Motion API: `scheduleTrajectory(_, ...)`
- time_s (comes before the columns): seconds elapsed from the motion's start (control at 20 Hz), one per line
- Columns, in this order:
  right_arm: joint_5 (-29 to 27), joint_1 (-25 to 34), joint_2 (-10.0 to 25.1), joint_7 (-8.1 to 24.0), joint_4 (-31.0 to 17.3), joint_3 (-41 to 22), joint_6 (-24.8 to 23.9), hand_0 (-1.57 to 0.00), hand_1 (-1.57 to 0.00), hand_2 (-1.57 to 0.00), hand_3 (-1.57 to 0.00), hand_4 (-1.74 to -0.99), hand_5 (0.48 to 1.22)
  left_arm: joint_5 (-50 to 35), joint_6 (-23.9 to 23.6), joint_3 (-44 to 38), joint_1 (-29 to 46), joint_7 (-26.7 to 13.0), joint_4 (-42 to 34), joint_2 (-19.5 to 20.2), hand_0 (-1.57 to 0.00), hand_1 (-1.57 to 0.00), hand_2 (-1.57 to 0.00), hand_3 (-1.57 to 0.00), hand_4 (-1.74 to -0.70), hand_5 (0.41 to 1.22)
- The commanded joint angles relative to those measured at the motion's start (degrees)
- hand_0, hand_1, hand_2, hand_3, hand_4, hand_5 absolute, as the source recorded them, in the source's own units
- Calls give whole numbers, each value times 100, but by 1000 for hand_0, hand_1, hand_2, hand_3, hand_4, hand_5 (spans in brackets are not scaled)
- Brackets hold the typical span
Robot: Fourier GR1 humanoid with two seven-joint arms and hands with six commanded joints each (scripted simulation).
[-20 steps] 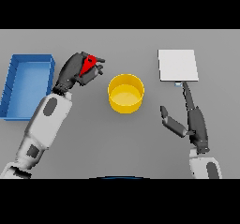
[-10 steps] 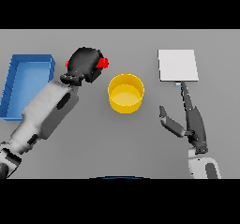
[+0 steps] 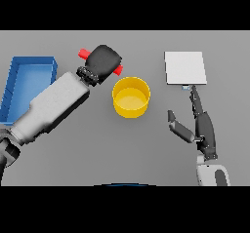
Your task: Pick up the red beaker and tilt it to pour out 1 green nut into yellow bowl. Pick up the yellow bowl and place it on the metallic measuring scale.
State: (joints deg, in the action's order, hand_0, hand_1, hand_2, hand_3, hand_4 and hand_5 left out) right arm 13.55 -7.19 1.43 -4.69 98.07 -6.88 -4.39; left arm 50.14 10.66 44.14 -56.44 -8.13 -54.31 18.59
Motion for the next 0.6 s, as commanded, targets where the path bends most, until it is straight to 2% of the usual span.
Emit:
scheduleTrajectory(0.0,-62,-22,-30,-15,-26,15,16,1,1,1,1,-1295,664,94,73,155,-79,154,47,14,-1571,-1571,-1571,-1383,-1713,1217)
scheduleTrajectory(0.2,-132,58,-34,-6,-107,63,38,1,1,1,1,-1290,644,536,381,788,-376,321,253,-28,-1571,-1571,-1571,-1494,-1729,1219)
scheduleTrajectory(0.5,45,-28,-112,-52,-64,-36,-78,1,1,1,1,-1286,618,1070,594,1530,-880,562,533,-117,-1571,-1571,-1571,-1551,-1738,1221)
scheduleTrajectory(0.55,70,26,-133,35,-77,-31,-116,1,1,1,1,-1278,609,1151,597,1655,-945,596,596,-156,-1571,-1571,-1571,-1555,-1739,1221)
